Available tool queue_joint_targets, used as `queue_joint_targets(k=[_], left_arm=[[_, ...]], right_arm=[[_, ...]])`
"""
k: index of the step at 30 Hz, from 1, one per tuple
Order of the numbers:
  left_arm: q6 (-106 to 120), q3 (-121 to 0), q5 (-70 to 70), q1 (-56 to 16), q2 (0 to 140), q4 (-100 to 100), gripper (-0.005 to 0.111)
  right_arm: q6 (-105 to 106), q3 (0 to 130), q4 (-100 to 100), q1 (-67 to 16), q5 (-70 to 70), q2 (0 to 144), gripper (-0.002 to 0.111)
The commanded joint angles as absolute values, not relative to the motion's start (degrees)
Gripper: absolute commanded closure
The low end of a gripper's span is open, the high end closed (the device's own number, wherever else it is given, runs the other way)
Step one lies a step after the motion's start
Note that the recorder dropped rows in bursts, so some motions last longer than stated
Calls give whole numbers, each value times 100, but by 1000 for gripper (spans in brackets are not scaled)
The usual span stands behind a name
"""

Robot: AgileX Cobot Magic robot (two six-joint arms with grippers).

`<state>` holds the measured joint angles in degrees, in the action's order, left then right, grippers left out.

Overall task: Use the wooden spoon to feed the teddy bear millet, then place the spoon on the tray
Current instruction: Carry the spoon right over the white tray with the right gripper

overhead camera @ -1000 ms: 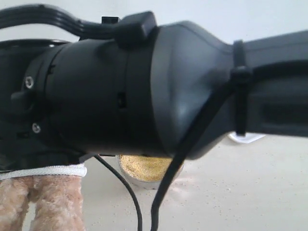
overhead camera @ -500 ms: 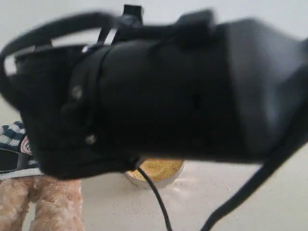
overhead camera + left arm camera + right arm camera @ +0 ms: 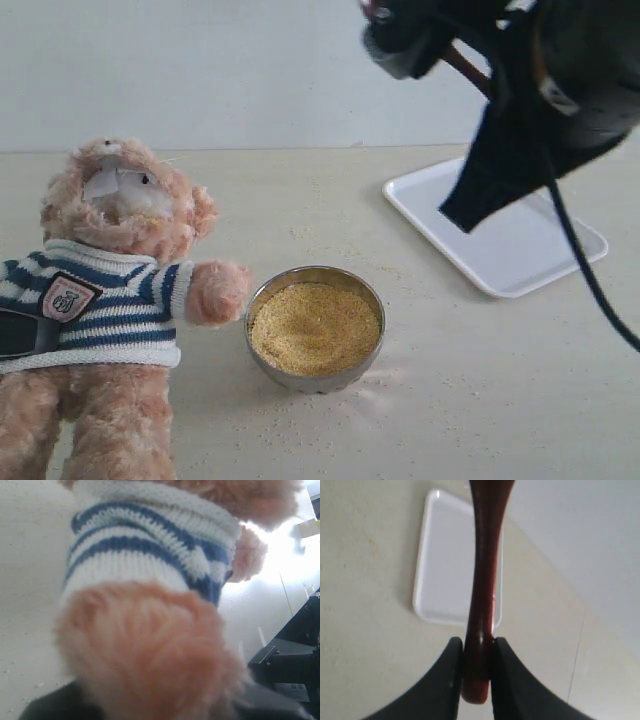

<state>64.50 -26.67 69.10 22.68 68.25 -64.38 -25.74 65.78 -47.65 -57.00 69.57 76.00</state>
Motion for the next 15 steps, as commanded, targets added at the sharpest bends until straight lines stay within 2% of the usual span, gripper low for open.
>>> queue_joint_targets(k=[1,6,10,15], left_arm=[[6469,-2654,6996,2281,6770,-6571,102],[6469,-2654,6996,2281,6770,-6571,102],[6469,-2654,6996,2281,6770,-6571,102],[6469,-2654,6996,2281,6770,-6571,102]], right_arm=[[-2185,6161,-3507,-4444,6717,7449,108],[-1420,5997,-2478,-3366,5691,7734,108],[-1244,6072,-2489,-2944,4914,8062,108],[-1224,6609,-2490,-2437,4611,8914,108]])
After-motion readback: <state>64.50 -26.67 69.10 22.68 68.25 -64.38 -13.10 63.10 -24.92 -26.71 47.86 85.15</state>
